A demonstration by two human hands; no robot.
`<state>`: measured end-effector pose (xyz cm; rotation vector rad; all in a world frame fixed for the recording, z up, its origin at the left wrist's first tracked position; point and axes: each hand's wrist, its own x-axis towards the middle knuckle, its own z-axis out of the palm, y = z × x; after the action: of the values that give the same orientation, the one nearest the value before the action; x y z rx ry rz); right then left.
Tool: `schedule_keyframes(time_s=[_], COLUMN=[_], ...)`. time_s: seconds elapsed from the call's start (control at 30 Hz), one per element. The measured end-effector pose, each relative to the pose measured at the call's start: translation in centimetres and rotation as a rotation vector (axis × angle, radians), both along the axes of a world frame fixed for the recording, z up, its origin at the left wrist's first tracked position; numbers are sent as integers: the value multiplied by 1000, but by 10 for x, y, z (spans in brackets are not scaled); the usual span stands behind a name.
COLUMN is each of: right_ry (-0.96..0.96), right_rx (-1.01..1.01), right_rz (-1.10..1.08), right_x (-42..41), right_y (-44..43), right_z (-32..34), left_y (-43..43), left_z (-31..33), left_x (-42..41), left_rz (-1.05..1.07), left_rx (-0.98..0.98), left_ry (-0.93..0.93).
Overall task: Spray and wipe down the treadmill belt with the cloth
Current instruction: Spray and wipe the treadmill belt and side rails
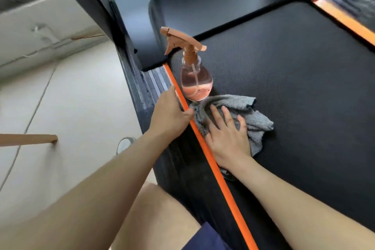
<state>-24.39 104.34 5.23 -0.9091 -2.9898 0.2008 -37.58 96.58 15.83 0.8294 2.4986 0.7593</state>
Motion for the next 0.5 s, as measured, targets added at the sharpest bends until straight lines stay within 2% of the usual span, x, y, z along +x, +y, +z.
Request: schedule_keyframes(time_s=[0.1, 0.17, 0.27, 0.33, 0.37, 0.4, 0.43, 0.47, 0.5], right_ry=[144, 277, 521, 678, 684, 624, 488, 325, 237], right_rx=[-29, -141, -480, -745, -858, -946, -949, -811, -589], right_rz=[44, 19, -206, -276, -221, -76, 98, 277, 423], right_x=[3, 3, 5, 5, 6, 6, 0, -3, -12], right_y=[10, 19, 35, 41, 36, 25, 9, -9, -24], right_z=[-4, -8, 12, 36, 50, 60, 62, 59, 50], left_y=[33, 54, 77, 80, 79, 79, 79, 78, 75], left_z=[6, 9, 5, 0, 2, 3, 1, 1, 1], left_x=[-12, -18, -33, -43, -42, -42, -48, -51, -58], left_rz=[45, 83, 179, 172, 146, 111, 103, 98, 111], left_rx=[188, 237, 210, 215, 229, 256, 290, 331, 371], left_ry=[-123, -196, -139, -141, -160, -172, -171, -168, -160])
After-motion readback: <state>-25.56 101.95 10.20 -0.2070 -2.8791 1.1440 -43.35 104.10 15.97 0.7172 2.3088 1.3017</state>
